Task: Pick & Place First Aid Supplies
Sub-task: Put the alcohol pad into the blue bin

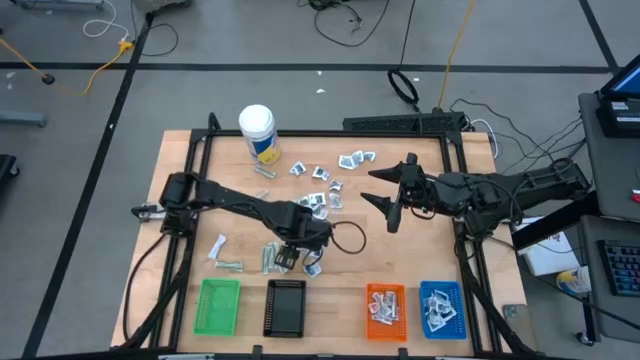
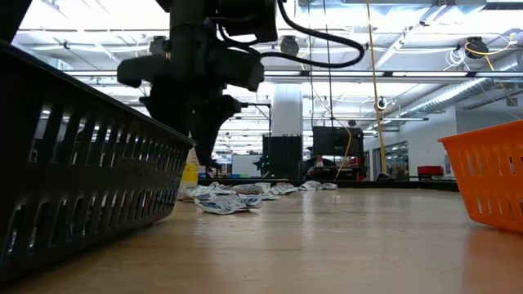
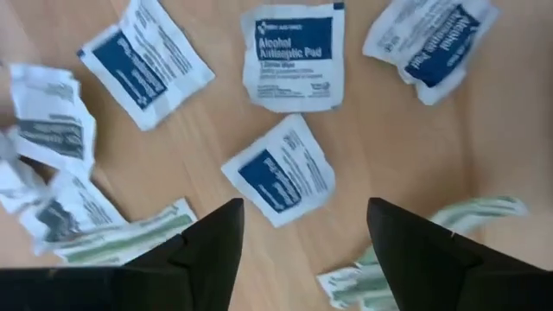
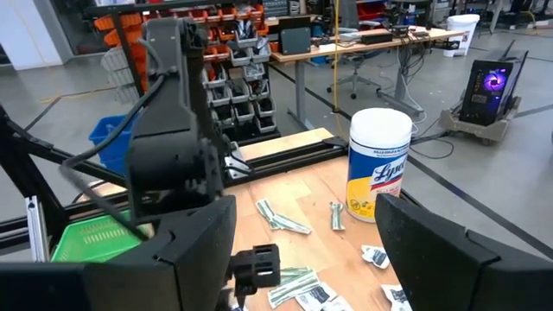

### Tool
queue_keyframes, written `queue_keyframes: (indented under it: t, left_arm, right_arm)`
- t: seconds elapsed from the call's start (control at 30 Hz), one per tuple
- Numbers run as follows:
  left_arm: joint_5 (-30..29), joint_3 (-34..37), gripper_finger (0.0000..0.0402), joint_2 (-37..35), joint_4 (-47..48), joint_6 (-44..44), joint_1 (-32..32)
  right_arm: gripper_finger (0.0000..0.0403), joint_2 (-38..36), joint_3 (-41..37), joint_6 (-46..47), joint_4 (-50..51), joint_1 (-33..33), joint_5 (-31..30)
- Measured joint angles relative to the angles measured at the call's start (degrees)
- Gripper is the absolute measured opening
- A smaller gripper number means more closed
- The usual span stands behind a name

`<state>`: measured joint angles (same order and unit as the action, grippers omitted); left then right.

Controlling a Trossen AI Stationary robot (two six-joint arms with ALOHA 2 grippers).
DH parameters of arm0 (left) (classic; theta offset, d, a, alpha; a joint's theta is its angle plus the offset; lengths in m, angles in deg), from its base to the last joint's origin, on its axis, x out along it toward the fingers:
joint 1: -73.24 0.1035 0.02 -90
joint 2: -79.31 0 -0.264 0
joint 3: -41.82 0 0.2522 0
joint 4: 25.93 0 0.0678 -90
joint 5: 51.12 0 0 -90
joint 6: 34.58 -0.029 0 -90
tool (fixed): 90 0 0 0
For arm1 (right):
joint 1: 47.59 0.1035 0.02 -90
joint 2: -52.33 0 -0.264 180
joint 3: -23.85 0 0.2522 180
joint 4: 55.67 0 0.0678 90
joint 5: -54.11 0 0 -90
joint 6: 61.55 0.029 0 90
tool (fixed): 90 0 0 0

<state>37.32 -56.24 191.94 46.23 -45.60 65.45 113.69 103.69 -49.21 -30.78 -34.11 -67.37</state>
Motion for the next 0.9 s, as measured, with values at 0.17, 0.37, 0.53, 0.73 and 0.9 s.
queue_keyframes:
  t: [0.17,0.37,0.53,0.73,0.9]
  left_arm:
    - [-1.12,-0.01,0.0244,2.05,-2.9,-0.88,-0.28]
    - [0.23,0.0,0.0224,4.55,-0.72,-1.33,-0.18]
    - [1.75,1.91,0.0209,4.6,-2.06,-2.31,-0.66]
    - [3.07,4.34,0.0193,4.27,-4.35,-2.08,-0.66]
    - [3.2,4.55,0.0146,4.27,-5.63,-0.85,-0.87]
  right_arm:
    - [0.0274,0.0,0.02,0.0,0.01,0.0,0.0]
    - [0.0274,0.0,0.02,0.0,0.14,0.0,0.0]
    - [0.0274,0.01,0.02,0.48,0.25,0.0,0.01]
    - [0.0274,0.02,0.02,0.46,0.23,0.0,0.02]
    - [0.0274,0.0,0.02,0.46,0.23,0.0,0.02]
